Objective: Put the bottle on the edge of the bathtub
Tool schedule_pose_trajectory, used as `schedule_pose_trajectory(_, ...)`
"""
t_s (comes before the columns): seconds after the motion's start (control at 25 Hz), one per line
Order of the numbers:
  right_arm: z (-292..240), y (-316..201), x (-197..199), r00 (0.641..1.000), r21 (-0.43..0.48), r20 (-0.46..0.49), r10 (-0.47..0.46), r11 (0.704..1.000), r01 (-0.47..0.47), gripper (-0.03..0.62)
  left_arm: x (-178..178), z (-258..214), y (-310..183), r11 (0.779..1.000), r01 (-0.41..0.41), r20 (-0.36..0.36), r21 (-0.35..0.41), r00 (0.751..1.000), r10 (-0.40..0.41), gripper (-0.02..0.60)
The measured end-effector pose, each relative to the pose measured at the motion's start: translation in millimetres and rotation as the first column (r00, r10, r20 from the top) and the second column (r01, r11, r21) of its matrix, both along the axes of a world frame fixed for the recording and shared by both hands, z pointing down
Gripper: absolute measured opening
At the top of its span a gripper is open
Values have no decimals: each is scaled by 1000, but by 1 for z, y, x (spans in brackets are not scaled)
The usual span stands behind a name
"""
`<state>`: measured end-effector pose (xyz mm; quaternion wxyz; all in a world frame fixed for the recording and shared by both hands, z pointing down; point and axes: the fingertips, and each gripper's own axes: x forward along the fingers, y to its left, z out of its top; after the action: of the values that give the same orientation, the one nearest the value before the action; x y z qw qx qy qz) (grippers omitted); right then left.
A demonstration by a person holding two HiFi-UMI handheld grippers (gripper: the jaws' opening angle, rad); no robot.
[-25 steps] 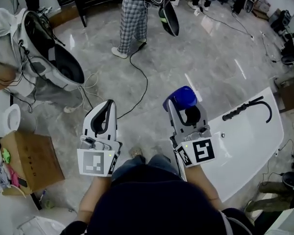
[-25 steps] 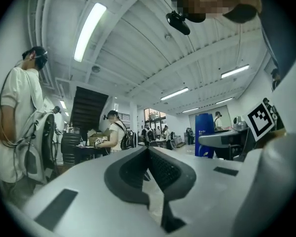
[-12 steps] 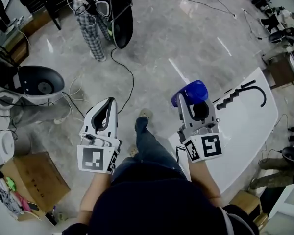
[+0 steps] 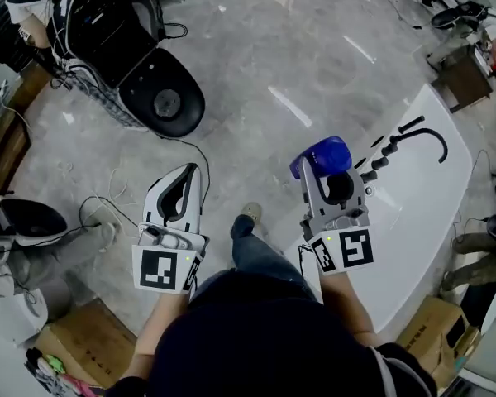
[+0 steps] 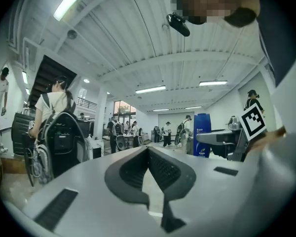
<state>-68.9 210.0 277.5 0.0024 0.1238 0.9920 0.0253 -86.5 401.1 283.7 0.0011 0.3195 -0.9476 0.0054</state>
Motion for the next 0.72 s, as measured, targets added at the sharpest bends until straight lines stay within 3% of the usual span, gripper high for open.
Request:
schedule_pose_trajectory(0.2,3,-95,-63,997,47,10,79,996,-79,170,-84,-5,-103,991,-126,1,-36,992,126,23)
schedule_pose_trajectory(0.32,7,-121,-71,990,53,7,144,988,-144,170,-108,-7,-138,974,-222,16,-38,975,223,23)
schedule_pose_trajectory(0.56,18,-164,-75,962,37,14,274,961,-274,170,-144,7,-203,927,-372,-3,-40,928,372,23)
schedule_pose_trajectory(0.72,20,-205,-62,918,30,7,397,917,-397,170,-157,16,-260,872,-488,-29,-39,873,487,23)
